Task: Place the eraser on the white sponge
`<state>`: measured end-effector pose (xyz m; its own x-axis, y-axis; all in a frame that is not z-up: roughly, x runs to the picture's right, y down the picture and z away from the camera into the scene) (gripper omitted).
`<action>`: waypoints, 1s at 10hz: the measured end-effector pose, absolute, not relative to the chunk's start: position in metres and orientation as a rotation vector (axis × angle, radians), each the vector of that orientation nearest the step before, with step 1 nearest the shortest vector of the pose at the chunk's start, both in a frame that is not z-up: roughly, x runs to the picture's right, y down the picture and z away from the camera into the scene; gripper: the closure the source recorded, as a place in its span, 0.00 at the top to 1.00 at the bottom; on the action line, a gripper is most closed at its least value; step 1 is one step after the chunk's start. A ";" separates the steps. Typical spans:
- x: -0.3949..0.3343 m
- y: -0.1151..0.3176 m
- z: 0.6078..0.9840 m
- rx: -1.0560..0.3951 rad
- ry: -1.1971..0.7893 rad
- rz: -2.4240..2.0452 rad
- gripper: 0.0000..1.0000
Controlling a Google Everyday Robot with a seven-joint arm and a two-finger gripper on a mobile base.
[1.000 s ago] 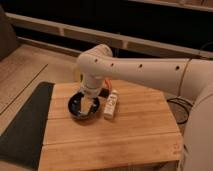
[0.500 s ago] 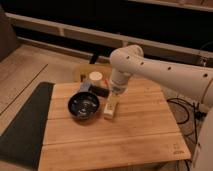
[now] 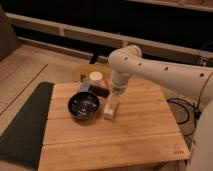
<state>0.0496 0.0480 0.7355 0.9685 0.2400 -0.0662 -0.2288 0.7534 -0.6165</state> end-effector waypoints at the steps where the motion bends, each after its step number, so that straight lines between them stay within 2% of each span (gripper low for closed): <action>1: 0.056 0.042 0.746 -0.642 0.000 0.239 0.65; 3: 0.085 0.022 0.783 -0.554 0.037 0.195 0.65; 6: 0.112 -0.002 0.831 -0.472 -0.020 0.206 0.65; 10: 0.114 -0.005 0.836 -0.463 -0.035 0.216 0.65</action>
<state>0.1141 -0.0049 0.8365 0.9767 0.2143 -0.0150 -0.1983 0.8723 -0.4471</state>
